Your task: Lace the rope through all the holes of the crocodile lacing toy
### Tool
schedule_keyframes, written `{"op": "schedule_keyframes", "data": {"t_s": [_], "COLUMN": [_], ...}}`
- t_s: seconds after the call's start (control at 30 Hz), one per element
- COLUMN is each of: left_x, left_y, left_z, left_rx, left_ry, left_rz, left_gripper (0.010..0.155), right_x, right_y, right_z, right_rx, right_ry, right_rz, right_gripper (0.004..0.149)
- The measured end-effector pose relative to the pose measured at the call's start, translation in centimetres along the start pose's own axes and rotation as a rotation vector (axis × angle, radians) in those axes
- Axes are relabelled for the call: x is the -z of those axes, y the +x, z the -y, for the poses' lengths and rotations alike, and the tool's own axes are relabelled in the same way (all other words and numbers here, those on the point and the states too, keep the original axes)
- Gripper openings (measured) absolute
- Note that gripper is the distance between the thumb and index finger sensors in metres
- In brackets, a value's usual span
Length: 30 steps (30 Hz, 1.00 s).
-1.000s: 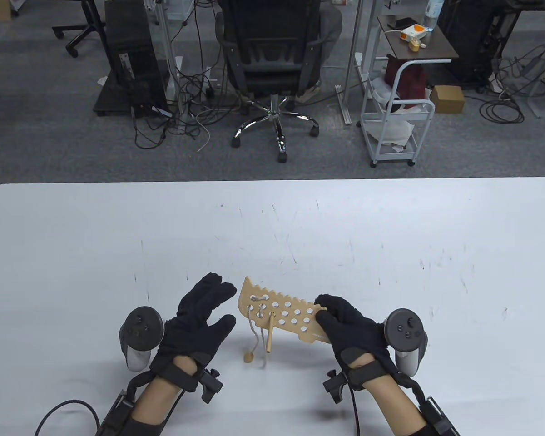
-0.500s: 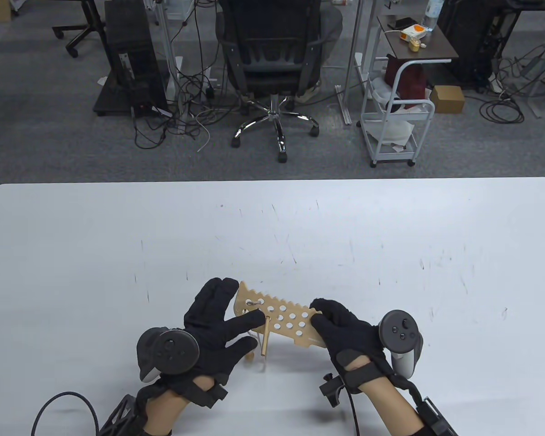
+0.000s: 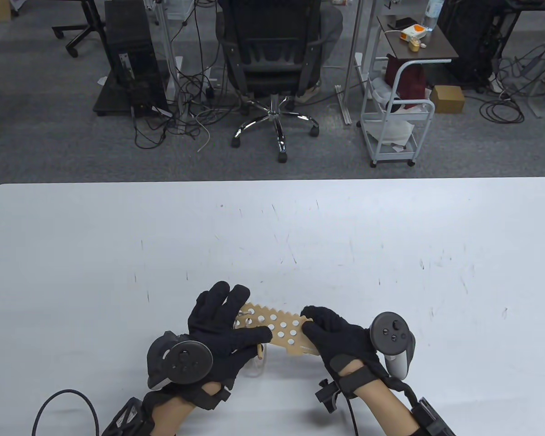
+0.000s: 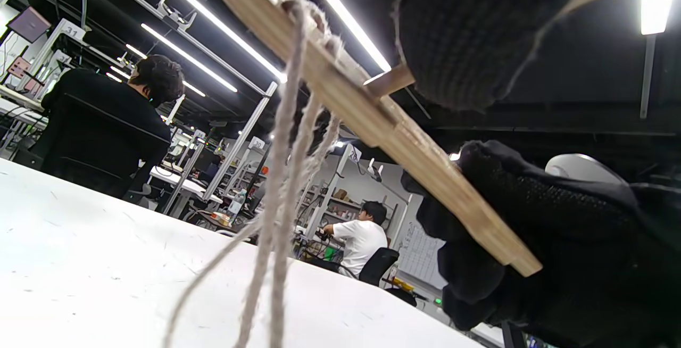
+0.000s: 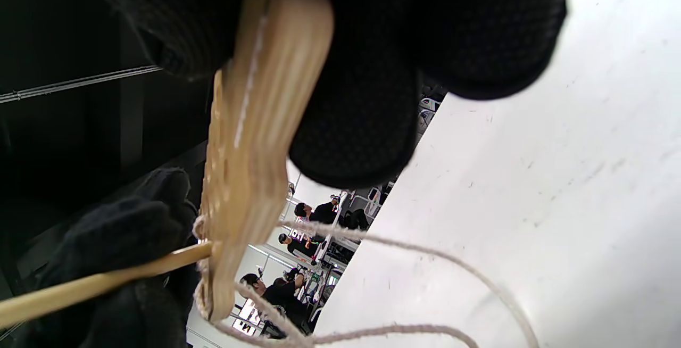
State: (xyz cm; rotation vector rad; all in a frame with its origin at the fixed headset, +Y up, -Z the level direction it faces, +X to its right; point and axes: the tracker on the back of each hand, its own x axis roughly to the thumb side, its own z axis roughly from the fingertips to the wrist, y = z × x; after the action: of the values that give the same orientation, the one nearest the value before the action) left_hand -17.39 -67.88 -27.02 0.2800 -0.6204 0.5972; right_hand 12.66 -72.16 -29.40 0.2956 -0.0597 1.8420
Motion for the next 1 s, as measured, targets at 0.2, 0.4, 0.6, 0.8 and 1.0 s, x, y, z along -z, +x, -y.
{"op": "schedule_keyframes", "data": {"t_s": [0.2,0.4,0.6,0.8,1.0], "left_x": [0.0,0.0,0.0,0.0,0.0], "left_y": [-0.2,-0.6,-1.4,-2.3,-3.1], "left_z": [-0.3,-0.7,-1.1,-1.6,-2.1], "left_rx": [-0.013,0.008,0.004,0.008,0.003], "left_ry": [0.018,0.036,0.058,0.076,0.095], "left_rz": [-0.012,-0.043,-0.075,-0.106,-0.138], "left_gripper": [0.044,0.044,0.044,0.045,0.045], "right_x": [0.0,0.1,0.2,0.4,0.6], "right_y": [-0.1,-0.2,-0.4,-0.6,-0.9], "right_z": [0.2,0.7,1.2,1.7,2.2], "right_rx": [-0.008,-0.019,-0.015,-0.012,-0.012], "right_ry": [-0.011,-0.036,-0.057,-0.076,-0.093], "right_rz": [-0.010,-0.015,-0.021,-0.032,-0.043], "right_gripper": [0.046,0.046,0.046,0.046,0.046]}}
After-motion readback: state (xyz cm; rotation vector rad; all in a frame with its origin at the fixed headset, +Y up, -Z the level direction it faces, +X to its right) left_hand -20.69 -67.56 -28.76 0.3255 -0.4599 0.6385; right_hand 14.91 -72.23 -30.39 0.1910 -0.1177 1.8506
